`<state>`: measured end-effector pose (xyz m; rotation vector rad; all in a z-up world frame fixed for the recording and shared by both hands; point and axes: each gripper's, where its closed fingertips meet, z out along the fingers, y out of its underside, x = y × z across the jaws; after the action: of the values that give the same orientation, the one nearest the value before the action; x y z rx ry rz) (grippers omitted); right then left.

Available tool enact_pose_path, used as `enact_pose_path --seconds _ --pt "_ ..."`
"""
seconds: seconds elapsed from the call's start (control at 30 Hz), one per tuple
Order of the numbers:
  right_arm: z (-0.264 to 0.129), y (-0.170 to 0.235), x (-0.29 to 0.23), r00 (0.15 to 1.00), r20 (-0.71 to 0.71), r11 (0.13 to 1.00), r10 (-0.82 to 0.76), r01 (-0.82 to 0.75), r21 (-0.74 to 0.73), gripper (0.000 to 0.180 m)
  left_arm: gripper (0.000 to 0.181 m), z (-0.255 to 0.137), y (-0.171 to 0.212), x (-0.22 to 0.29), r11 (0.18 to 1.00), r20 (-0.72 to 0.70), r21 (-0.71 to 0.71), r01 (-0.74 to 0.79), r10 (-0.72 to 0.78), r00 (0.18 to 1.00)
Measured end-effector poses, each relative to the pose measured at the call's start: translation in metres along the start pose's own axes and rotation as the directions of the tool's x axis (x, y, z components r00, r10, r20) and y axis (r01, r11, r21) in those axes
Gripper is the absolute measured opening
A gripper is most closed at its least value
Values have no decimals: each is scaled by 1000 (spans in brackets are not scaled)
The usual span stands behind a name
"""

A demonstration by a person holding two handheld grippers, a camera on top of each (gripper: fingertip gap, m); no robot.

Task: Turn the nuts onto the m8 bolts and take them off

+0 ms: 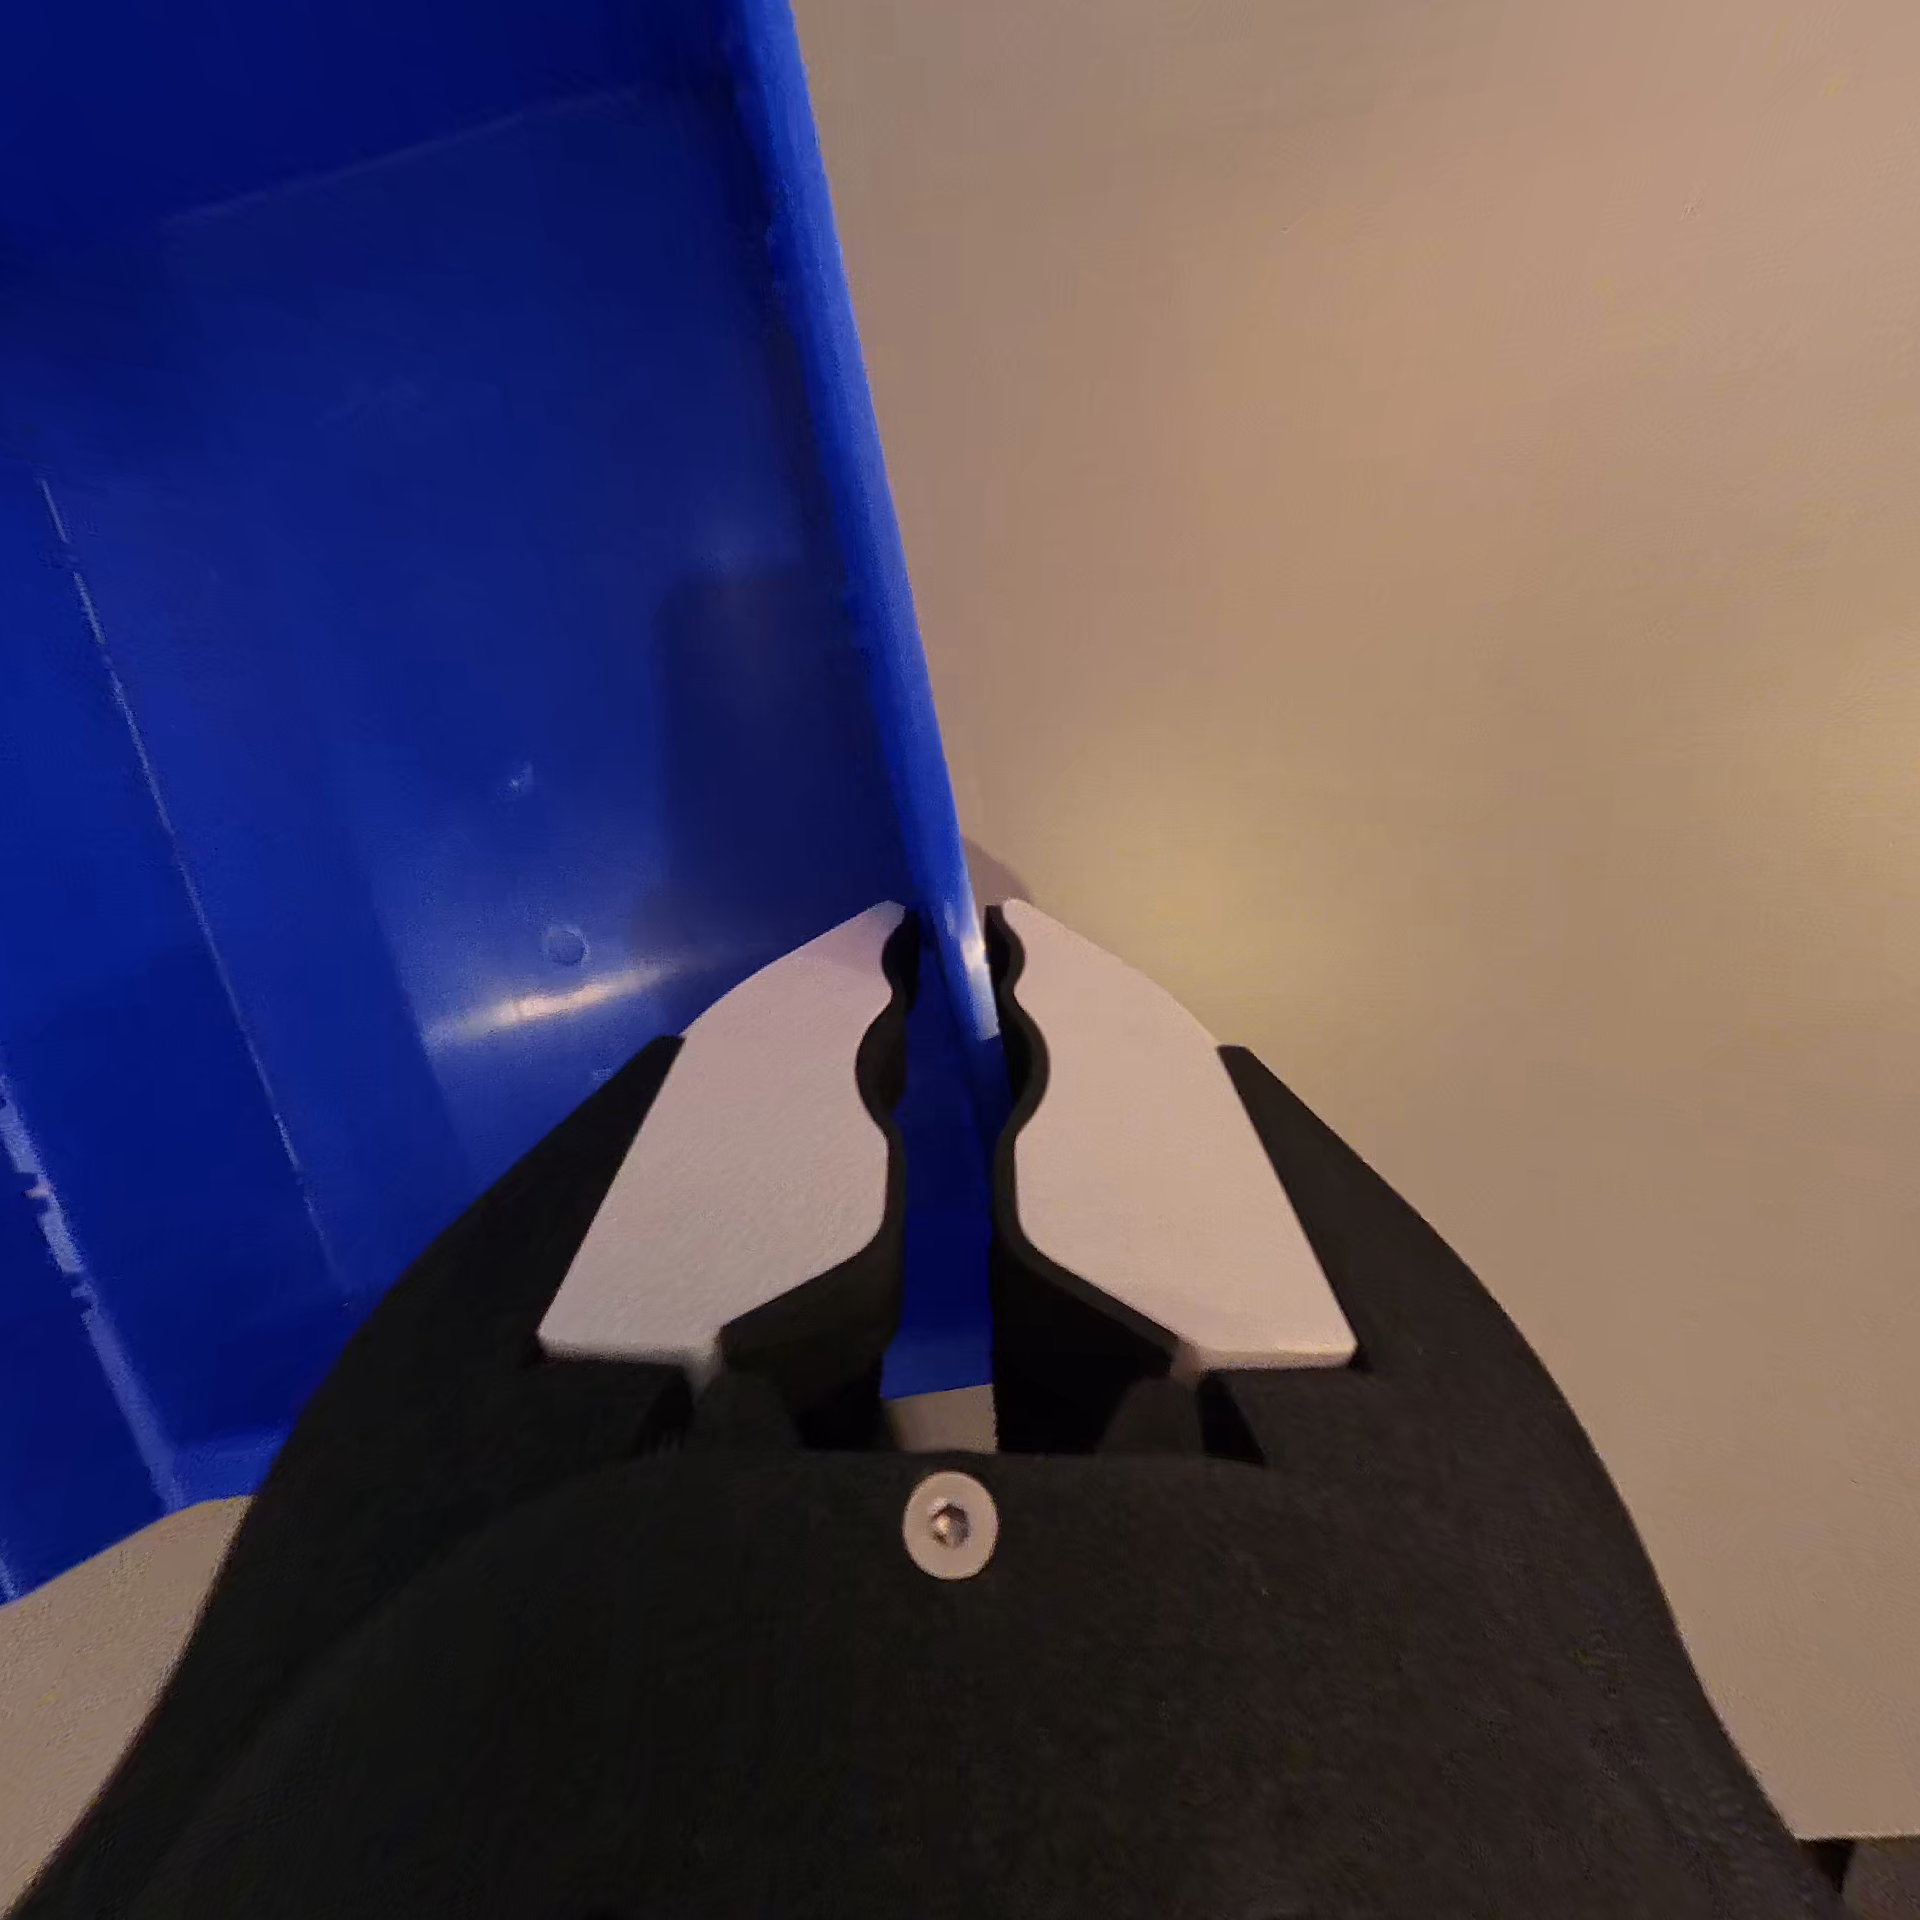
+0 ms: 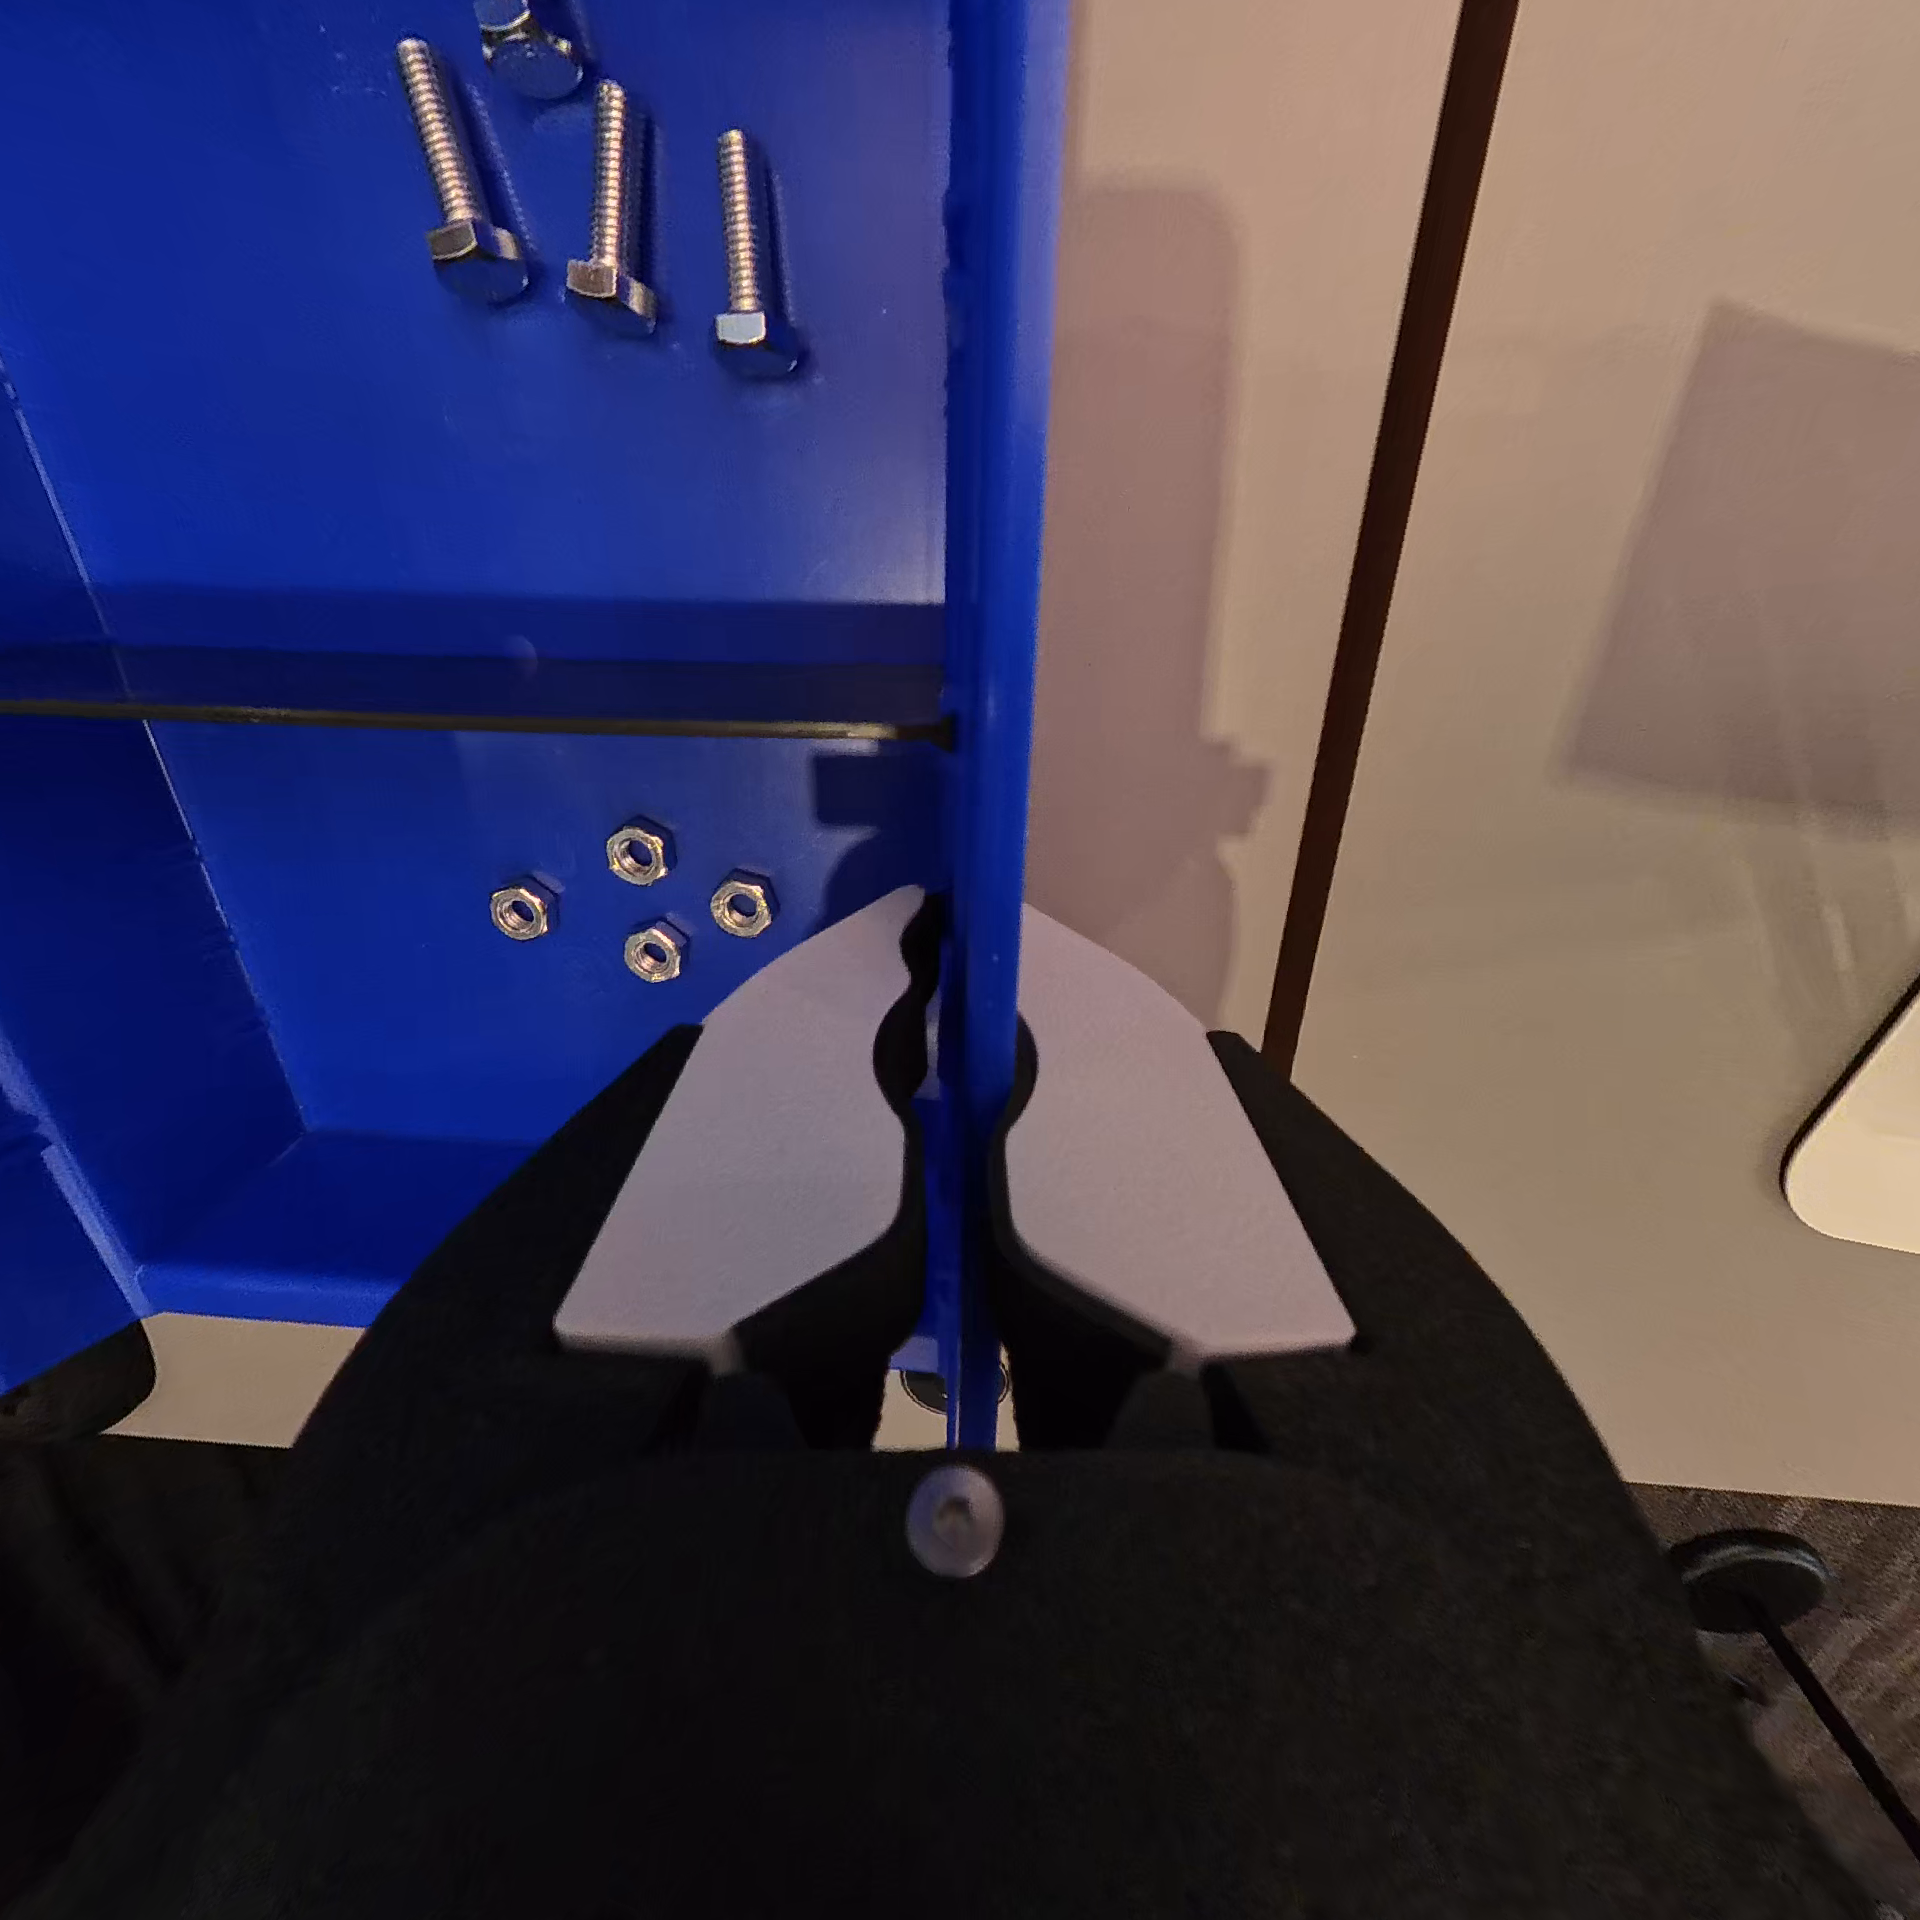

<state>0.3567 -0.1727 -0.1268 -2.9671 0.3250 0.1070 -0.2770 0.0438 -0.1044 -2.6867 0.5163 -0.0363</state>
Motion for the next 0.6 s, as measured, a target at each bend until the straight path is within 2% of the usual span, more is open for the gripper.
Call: enact_pose_path --seconds 0.23,0.33,0.47,0.6 --pt "0 0 0 1000 4 1000 30 -30 5 5 21 1 -16 87 996 -136 71 -53 62 989" --pt "0 0 -1 998 21 998 53 -54 24 5 34 -8 -26 111 987 -250 162 -5 46 967" --pt "1 1 -3 991 86 992 106 -111 53 5 41 -39 -47 107 938 -343 328 116 3 939" --pt "1 1 -4 978 152 986 141 -153 69 5 45 -93 -50 90 881 -462 429 199 25 886"
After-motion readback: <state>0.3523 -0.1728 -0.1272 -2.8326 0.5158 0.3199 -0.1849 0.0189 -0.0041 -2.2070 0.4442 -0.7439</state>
